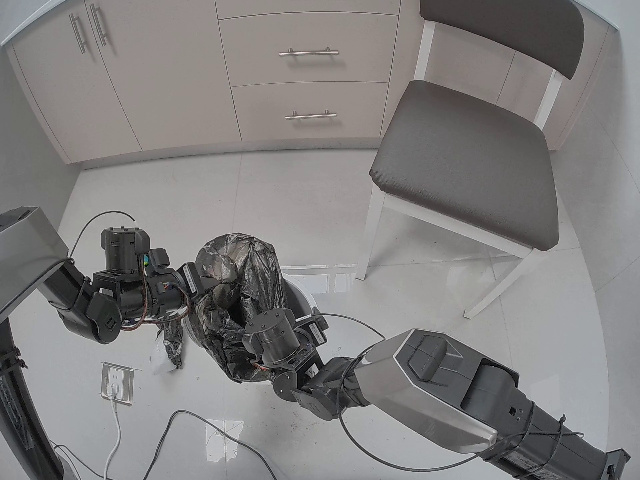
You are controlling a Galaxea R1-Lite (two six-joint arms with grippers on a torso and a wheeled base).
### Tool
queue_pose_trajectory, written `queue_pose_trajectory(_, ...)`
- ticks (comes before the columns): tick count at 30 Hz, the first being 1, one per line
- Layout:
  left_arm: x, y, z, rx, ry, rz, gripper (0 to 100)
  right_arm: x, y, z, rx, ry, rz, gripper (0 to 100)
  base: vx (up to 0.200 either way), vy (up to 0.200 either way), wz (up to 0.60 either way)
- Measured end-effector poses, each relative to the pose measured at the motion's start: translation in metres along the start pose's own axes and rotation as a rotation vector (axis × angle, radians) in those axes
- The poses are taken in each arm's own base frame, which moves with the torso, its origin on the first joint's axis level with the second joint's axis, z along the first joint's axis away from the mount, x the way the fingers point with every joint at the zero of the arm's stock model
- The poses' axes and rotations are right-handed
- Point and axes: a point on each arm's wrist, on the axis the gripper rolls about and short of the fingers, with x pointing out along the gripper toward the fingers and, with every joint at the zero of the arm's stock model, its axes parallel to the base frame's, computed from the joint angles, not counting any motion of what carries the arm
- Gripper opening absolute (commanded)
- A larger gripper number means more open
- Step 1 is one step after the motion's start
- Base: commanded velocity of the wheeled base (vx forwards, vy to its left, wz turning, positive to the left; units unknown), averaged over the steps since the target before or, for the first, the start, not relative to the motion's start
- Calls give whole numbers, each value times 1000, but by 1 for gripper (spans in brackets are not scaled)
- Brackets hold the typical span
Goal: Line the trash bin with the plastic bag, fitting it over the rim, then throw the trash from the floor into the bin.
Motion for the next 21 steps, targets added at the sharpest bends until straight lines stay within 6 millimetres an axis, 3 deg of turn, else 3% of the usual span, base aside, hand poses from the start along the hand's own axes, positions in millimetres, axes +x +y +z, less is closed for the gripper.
queue_pose_trajectory(14, 0, 0, 0, 0, 1, 0, 0, 4, -4, 8, 43, -19, -6, 0, 0, 0, 0)
queue_pose_trajectory(21, 0, 0, 0, 0, 1, 0, 0, 1, -7, 13, 109, 1, 96, 0, 0, 0, 0)
